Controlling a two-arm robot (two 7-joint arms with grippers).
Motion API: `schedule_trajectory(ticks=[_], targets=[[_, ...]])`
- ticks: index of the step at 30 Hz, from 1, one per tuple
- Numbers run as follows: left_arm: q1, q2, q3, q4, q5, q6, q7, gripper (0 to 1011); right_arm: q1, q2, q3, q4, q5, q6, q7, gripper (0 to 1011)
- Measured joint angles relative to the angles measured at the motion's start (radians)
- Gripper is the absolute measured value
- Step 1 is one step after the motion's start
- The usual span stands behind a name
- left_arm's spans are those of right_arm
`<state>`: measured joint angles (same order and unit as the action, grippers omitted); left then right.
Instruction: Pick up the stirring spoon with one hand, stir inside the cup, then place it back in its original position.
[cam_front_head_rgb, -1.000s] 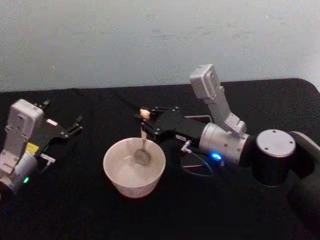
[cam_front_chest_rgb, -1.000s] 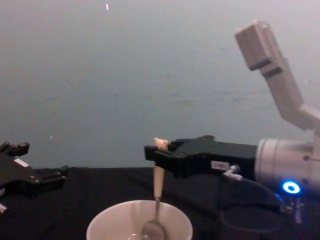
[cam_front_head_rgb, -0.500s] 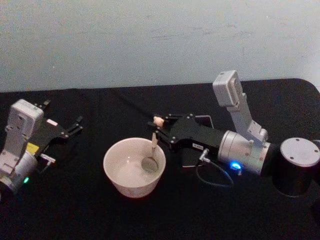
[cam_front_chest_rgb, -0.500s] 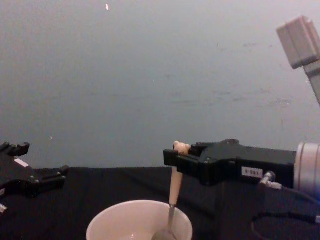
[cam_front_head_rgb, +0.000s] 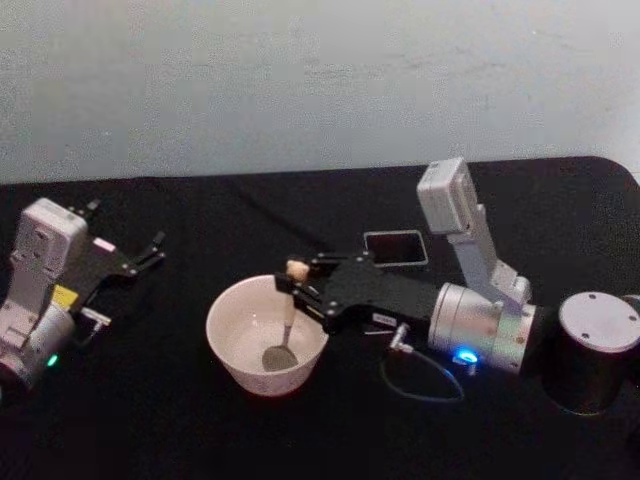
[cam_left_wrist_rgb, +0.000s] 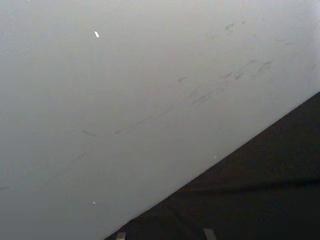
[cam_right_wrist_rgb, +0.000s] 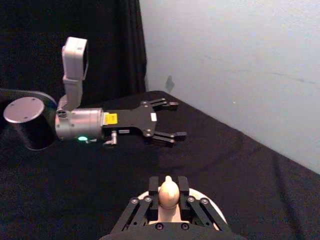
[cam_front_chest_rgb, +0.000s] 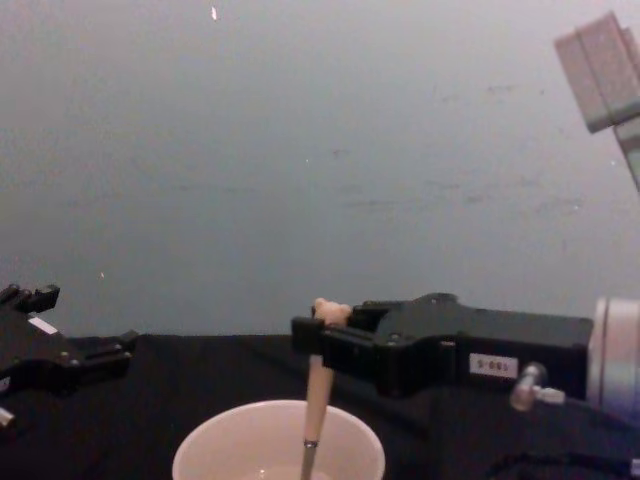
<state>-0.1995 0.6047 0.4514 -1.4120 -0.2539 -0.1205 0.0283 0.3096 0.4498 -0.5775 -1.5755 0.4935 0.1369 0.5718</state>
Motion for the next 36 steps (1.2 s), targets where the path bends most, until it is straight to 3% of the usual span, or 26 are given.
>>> schedule_trajectory(ticks=[9, 18, 27, 31, 36], targets=[[0.000, 0.000, 0.000, 0.000, 0.000, 0.000, 0.000, 1001, 0.032, -0.033, -0.043, 0.008, -0.011, 0.026, -0.020, 223], [0.000, 0.000, 0.000, 0.000, 0.000, 0.000, 0.000, 1001, 0.091, -0.100, -0.074, 0.086, -0.065, 0.034, -0.068, 223], [0.000, 0.000, 0.000, 0.000, 0.000, 0.000, 0.000, 1001, 0.137, -0.150, -0.047, 0.180, -0.085, 0.034, -0.097, 223], [0.000, 0.000, 0.000, 0.000, 0.000, 0.000, 0.000, 1001, 0.139, -0.148, -0.031, 0.185, -0.085, 0.035, -0.099, 223], [0.000, 0.000, 0.000, 0.000, 0.000, 0.000, 0.000, 1001, 0.116, -0.107, -0.005, 0.165, -0.083, 0.028, -0.089, 223]])
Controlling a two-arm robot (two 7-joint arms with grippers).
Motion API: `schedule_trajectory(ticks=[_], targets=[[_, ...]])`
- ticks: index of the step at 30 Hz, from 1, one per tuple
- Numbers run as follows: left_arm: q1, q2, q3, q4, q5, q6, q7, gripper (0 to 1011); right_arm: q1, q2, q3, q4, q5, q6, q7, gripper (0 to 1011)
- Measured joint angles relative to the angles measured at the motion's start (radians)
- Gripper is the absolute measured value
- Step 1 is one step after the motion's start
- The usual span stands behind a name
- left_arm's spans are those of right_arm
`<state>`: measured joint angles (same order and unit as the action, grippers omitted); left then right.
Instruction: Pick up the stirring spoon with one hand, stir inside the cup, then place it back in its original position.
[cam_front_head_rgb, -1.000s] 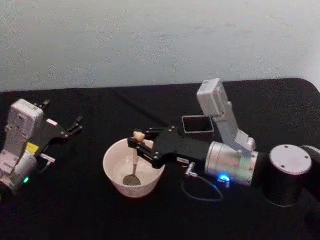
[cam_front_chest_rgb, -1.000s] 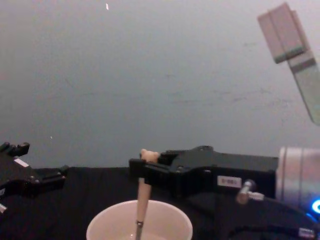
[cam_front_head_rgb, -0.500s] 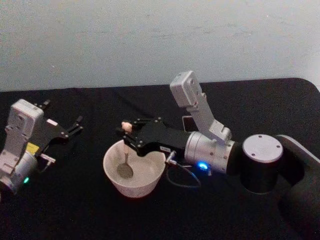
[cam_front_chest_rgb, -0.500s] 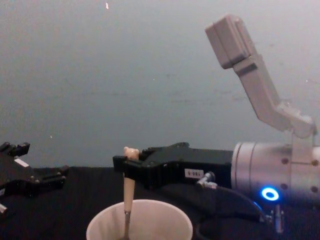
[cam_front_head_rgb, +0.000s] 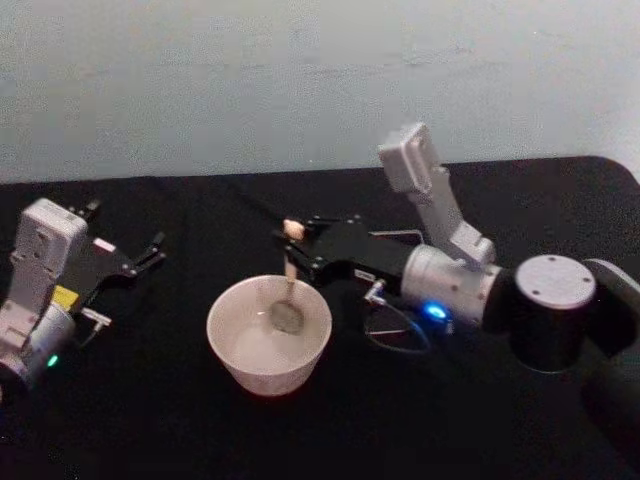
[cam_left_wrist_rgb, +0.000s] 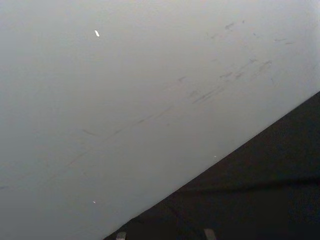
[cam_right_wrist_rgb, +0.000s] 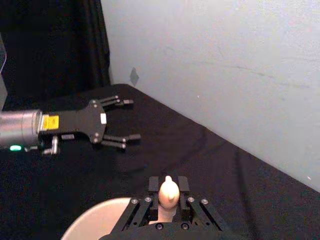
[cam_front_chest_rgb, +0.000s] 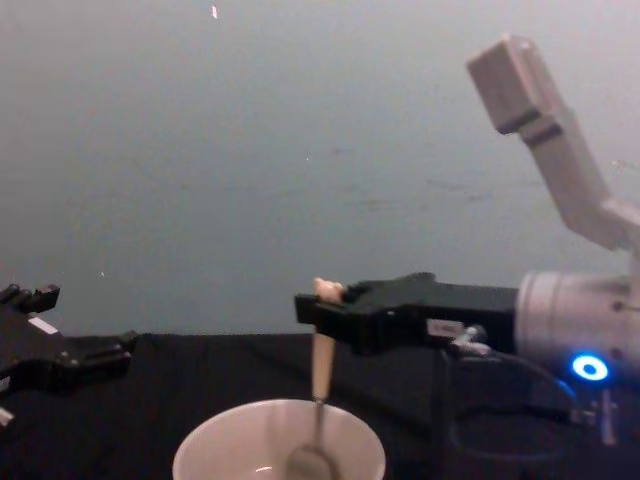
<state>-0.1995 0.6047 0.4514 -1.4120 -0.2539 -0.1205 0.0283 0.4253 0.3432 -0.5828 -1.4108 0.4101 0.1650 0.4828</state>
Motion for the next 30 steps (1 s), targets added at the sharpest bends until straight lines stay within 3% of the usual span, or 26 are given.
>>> schedule_trajectory(ticks=[9, 19, 30], targets=[[0.000, 0.000, 0.000, 0.000, 0.000, 0.000, 0.000, 1001, -0.061, 0.073, 0.029, -0.084, 0.027, -0.010, 0.039, 223], [0.000, 0.000, 0.000, 0.000, 0.000, 0.000, 0.000, 1001, -0.119, 0.132, 0.011, -0.172, 0.052, -0.009, 0.080, 223], [0.000, 0.000, 0.000, 0.000, 0.000, 0.000, 0.000, 1001, -0.110, 0.119, -0.023, -0.187, 0.058, -0.004, 0.085, 223]])
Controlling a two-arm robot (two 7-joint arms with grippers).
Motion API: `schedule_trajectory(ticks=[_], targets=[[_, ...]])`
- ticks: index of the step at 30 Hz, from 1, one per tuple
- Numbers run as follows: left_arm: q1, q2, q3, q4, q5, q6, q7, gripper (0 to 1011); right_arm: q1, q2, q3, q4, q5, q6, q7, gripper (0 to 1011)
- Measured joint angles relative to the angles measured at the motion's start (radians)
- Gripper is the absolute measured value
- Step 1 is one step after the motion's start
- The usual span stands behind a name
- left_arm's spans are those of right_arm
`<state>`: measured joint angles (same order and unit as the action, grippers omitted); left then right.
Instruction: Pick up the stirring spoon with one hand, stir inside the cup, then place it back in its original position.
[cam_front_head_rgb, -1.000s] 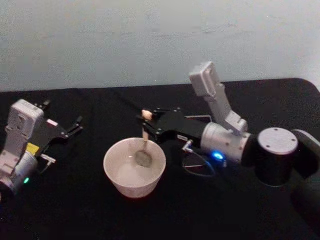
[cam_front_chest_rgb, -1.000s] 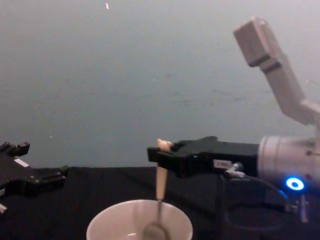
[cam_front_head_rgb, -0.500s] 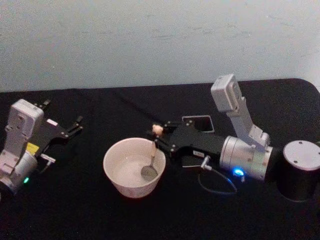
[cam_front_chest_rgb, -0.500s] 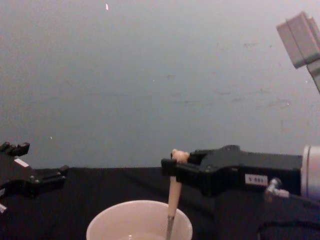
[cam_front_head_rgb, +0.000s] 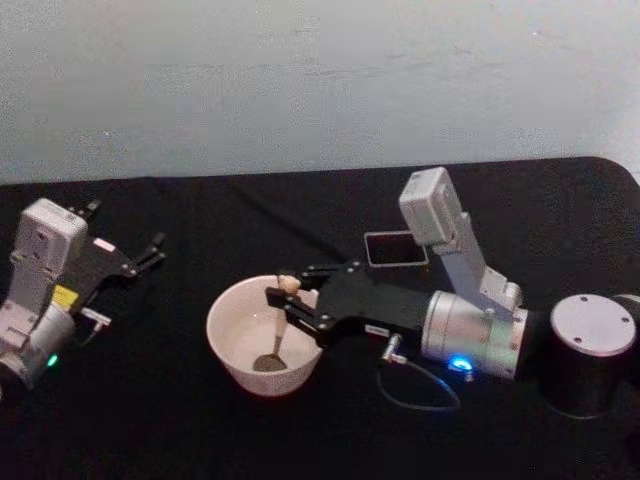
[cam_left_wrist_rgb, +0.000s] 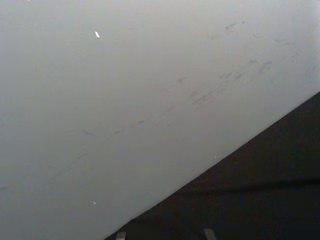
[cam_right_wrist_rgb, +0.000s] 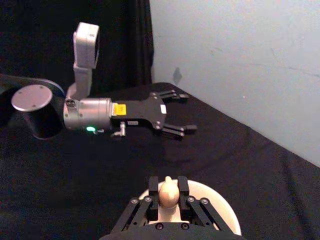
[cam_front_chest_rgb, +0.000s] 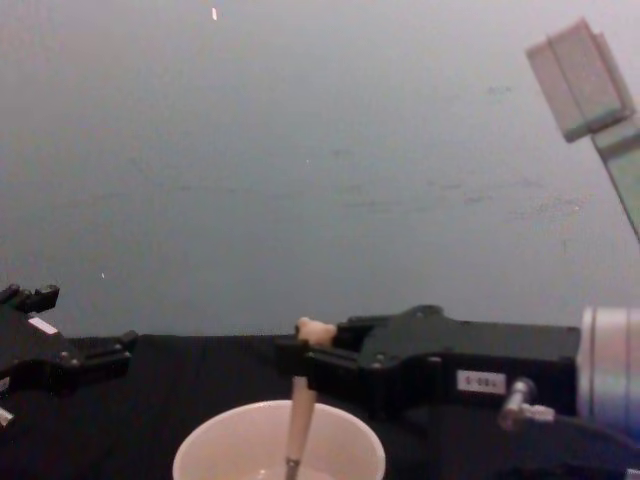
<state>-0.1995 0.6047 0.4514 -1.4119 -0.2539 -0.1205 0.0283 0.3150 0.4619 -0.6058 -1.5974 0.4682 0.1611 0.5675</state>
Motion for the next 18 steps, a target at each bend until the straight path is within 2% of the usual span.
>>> schedule_trajectory(ticks=[8, 18], targets=[[0.000, 0.000, 0.000, 0.000, 0.000, 0.000, 0.000, 1001, 0.028, -0.038, -0.023, 0.014, 0.000, 0.008, -0.014, 223], [0.000, 0.000, 0.000, 0.000, 0.000, 0.000, 0.000, 1001, 0.097, -0.108, -0.031, 0.117, -0.025, 0.011, -0.056, 223]])
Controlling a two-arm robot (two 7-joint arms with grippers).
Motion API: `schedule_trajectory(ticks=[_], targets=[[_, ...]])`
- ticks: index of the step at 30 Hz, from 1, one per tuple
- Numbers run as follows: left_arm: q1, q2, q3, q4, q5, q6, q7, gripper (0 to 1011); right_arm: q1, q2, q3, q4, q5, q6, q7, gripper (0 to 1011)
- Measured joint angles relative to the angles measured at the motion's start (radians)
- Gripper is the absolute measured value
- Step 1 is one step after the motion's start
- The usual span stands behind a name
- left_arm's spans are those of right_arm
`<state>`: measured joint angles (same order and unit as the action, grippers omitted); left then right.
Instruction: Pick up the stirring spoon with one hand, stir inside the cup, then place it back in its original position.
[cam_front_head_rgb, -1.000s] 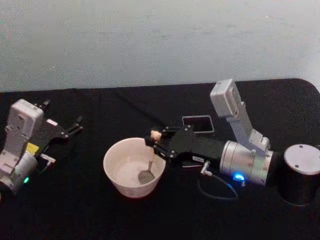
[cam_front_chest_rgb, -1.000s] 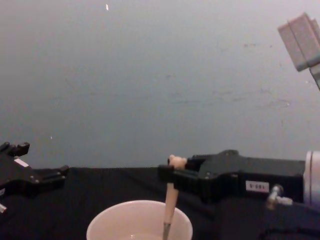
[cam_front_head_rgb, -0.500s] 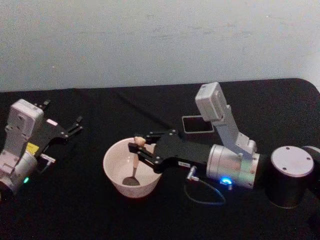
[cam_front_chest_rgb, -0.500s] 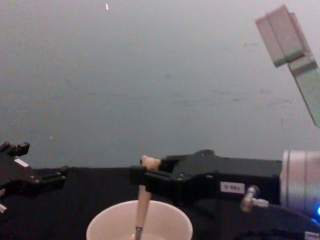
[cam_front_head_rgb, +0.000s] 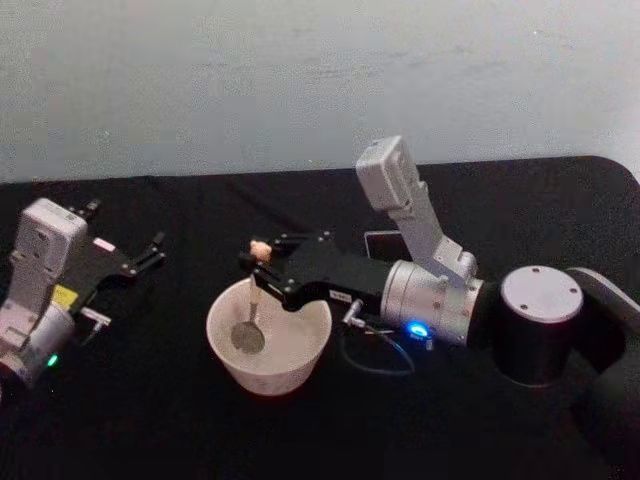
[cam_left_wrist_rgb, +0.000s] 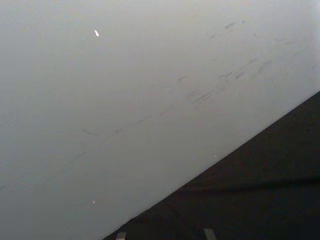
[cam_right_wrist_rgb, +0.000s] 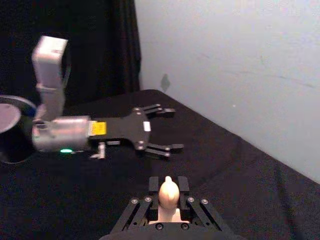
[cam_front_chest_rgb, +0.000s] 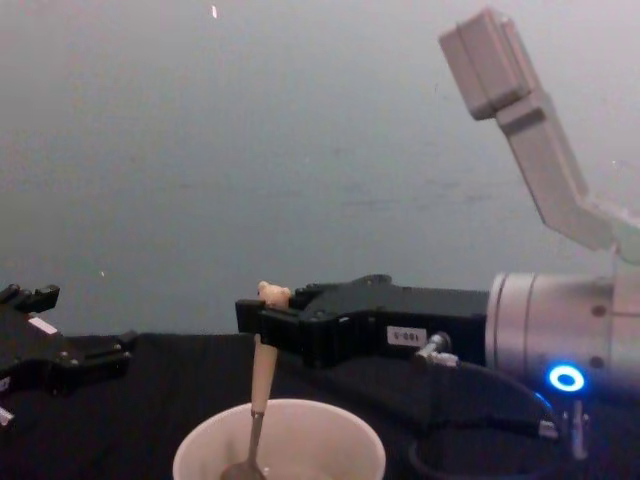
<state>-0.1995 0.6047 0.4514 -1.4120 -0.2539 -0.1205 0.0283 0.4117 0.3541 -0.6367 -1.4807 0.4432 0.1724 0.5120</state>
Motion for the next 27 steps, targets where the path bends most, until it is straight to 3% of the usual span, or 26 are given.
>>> schedule_trajectory(ticks=[10, 20, 27], targets=[[0.000, 0.000, 0.000, 0.000, 0.000, 0.000, 0.000, 1001, 0.032, -0.027, 0.018, 0.064, -0.015, 0.000, -0.016, 223], [0.000, 0.000, 0.000, 0.000, 0.000, 0.000, 0.000, 1001, -0.006, 0.034, 0.040, 0.007, -0.014, -0.005, 0.011, 223], [0.000, 0.000, 0.000, 0.000, 0.000, 0.000, 0.000, 1002, -0.044, 0.076, 0.056, -0.063, 0.016, -0.004, 0.031, 223]])
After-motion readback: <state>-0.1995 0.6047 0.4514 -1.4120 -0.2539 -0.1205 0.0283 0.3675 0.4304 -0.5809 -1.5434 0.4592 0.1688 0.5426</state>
